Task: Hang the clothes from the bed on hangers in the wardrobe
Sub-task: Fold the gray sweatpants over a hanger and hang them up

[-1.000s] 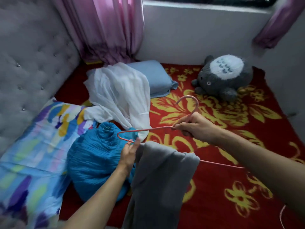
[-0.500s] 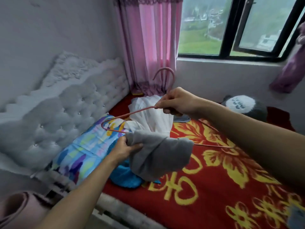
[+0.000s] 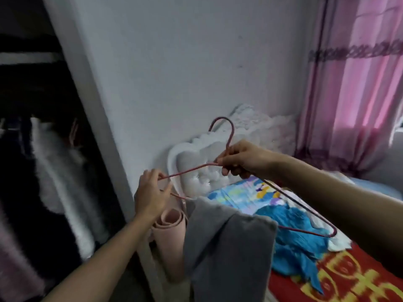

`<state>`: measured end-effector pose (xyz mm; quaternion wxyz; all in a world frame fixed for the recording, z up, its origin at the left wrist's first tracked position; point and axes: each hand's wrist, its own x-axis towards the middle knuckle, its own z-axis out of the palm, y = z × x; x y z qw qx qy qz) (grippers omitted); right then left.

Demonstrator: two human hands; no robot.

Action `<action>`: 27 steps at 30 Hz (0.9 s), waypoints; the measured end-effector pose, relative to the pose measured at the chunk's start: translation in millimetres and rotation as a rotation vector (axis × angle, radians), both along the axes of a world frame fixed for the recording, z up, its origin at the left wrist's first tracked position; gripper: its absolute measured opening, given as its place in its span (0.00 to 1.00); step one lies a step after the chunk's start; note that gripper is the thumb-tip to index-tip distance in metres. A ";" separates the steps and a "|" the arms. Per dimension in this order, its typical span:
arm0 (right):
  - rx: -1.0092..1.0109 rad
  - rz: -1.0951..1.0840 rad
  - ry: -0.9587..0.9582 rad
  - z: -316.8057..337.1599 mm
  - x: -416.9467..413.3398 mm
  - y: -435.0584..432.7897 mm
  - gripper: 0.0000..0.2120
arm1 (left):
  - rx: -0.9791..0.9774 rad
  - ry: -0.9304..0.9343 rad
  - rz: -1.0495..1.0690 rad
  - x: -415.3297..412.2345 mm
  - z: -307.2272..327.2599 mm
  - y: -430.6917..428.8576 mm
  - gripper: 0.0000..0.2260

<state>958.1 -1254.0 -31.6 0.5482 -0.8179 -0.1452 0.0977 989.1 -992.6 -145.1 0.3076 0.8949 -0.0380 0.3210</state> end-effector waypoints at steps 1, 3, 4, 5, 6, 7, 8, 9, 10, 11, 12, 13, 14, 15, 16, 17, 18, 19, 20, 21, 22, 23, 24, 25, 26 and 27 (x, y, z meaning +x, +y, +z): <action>-0.005 0.040 -0.005 0.8 -0.8 32.4 0.08 | 0.106 -0.014 -0.004 -6.2 5.0 32.5 0.09; -0.007 0.121 0.012 2.5 -3.0 97.2 0.08 | 0.254 0.096 -0.061 -21.6 11.4 92.5 0.15; -0.005 0.156 0.031 3.4 -3.4 127.8 0.07 | 0.280 0.159 -0.077 -30.5 12.2 119.5 0.16; -0.002 0.183 0.048 4.8 -3.1 157.3 0.07 | 0.291 0.206 -0.076 -38.1 12.9 147.1 0.15; -0.001 0.193 0.063 6.4 -2.7 184.9 0.07 | 0.301 0.237 -0.057 -44.2 12.9 175.1 0.14; 0.004 0.183 0.076 7.9 -1.6 209.5 0.07 | 0.309 0.249 -0.031 -49.6 13.8 202.3 0.14; 0.014 0.161 0.089 9.3 0.3 232.4 0.08 | 0.315 0.258 0.000 -55.7 15.9 229.7 0.15; 0.026 0.129 0.099 11.0 3.2 252.8 0.08 | 0.319 0.271 0.030 -61.3 18.2 255.9 0.16; 0.037 0.092 0.102 13.0 6.3 270.7 0.09 | 0.323 0.288 0.057 -65.8 19.7 280.8 0.16; 0.041 0.061 0.103 15.5 9.7 287.0 0.09 | 0.327 0.313 0.087 -70.1 20.1 304.5 0.16; 0.043 0.039 0.109 18.3 13.7 302.0 0.09 | 0.328 0.347 0.117 -74.6 21.6 325.1 0.16; 0.044 0.029 0.120 22.2 18.2 315.5 0.10 | 0.332 0.375 0.143 -77.7 23.2 343.6 0.16; 0.045 0.028 0.135 26.9 22.8 327.9 0.10 | 0.336 0.390 0.163 -79.0 24.4 360.5 0.16; 0.048 0.034 0.150 32.0 28.3 339.6 0.10 | 0.333 0.403 0.176 -78.4 25.7 375.5 0.16; 0.055 0.043 0.160 37.4 33.6 351.1 0.11 | 0.331 0.409 0.186 -76.3 27.8 388.7 0.16; 0.063 0.054 0.166 42.5 39.6 362.0 0.11 | 0.331 0.412 0.192 -72.8 30.6 399.6 0.16; 0.073 0.066 0.170 46.7 44.9 373.1 0.11 | 0.337 0.413 0.201 -67.7 33.9 409.4 0.16; 0.074 0.077 0.167 50.1 49.7 384.3 0.10 | 0.348 0.408 0.209 -61.2 38.1 417.5 0.16; 0.066 0.087 0.155 52.3 54.0 395.1 0.10 | 0.366 0.400 0.217 -53.4 43.4 424.0 0.16; 0.052 0.095 0.132 53.6 59.3 406.0 0.10 | 0.391 0.387 0.224 -44.2 49.4 429.4 0.16; 0.041 0.102 0.104 54.0 65.9 417.3 0.10 | 0.421 0.376 0.234 -33.1 57.0 433.8 0.16; 0.035 0.108 0.079 53.5 72.7 427.3 0.09 | 0.454 0.368 0.246 -21.7 65.9 436.4 0.17; 0.031 0.113 0.064 52.2 81.5 437.0 0.09 | 0.492 0.355 0.257 -8.2 75.4 438.7 0.17; 0.031 0.117 0.056 50.4 92.7 446.9 0.09 | 0.537 0.333 0.267 7.6 85.0 440.7 0.16; 0.036 0.121 0.056 49.0 105.0 456.0 0.09 | 0.585 0.309 0.273 25.1 94.5 441.9 0.16; 0.049 0.121 0.069 47.8 117.9 464.7 0.09 | 0.627 0.291 0.274 43.5 103.8 442.0 0.16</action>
